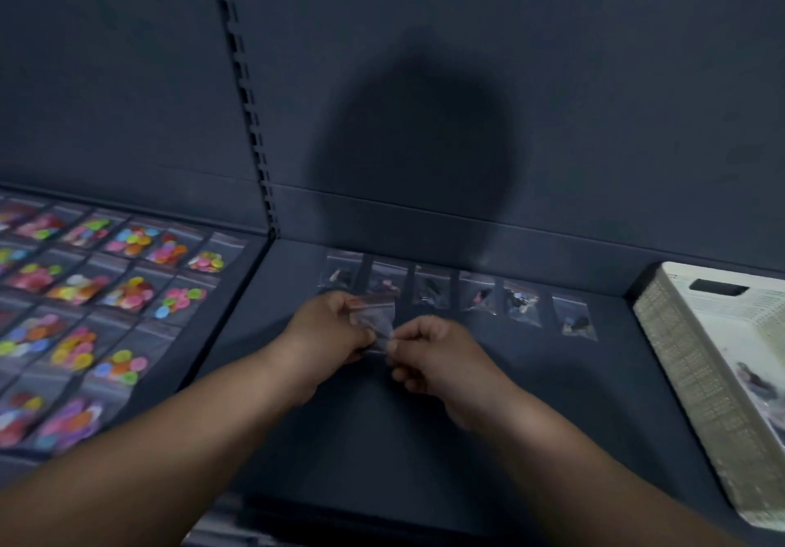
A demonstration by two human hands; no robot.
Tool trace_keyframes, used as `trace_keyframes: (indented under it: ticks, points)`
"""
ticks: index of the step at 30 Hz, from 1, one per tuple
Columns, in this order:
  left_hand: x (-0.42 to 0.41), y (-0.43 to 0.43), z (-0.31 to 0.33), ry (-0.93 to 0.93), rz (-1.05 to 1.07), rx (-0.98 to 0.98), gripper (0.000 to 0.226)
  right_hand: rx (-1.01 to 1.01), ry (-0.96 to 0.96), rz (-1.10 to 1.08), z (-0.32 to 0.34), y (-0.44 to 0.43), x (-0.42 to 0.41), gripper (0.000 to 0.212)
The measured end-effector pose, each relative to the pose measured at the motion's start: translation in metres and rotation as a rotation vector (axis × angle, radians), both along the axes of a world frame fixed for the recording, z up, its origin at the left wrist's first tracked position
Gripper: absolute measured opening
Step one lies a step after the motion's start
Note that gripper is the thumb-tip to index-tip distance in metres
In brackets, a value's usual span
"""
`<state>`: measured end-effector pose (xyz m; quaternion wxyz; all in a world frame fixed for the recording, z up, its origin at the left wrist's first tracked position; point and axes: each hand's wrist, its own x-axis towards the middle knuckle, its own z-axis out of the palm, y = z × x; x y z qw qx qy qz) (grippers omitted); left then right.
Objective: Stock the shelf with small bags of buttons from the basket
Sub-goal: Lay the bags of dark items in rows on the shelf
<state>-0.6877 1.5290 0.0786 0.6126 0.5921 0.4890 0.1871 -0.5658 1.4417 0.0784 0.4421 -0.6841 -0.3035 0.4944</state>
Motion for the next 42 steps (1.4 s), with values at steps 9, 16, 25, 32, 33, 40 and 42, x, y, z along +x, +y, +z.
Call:
trace_keyframes:
  ticks: [9, 16, 25, 32, 33, 40, 42]
  points:
    - [-0.049, 0.027, -0.008, 0.408, -0.167, 0.516, 0.045, 0.226, -1.171, 0.629, -0.020, 0.008, -0.014, 0.047]
    - [-0.063, 0.033, -0.014, 0.499, -0.463, 0.826, 0.027, 0.162, -1.223, 0.831, -0.032, 0.030, -0.019, 0.074]
    - [-0.068, 0.048, -0.012, 0.520, -0.481, 0.871, 0.027, 0.159, -1.221, 0.875, -0.031, 0.050, -0.021, 0.064]
    - [-0.050, 0.048, 0.009, 0.487, -0.473, 1.051, 0.040, 0.203, -1.255, 0.693, -0.003, 0.035, -0.004, 0.071]
    - [-0.043, 0.047, 0.014, 0.478, -0.477, 1.076, 0.041, 0.204, -1.274, 0.658, 0.002, 0.030, 0.004, 0.069]
    - [0.041, 0.016, 0.042, 0.329, -0.582, 1.237, 0.041, 0.140, -1.341, 0.334, 0.051, -0.044, 0.085, 0.064]
    - [0.071, -0.002, 0.048, 0.282, -0.622, 1.259, 0.041, 0.108, -1.374, 0.240, 0.066, -0.072, 0.112, 0.066]
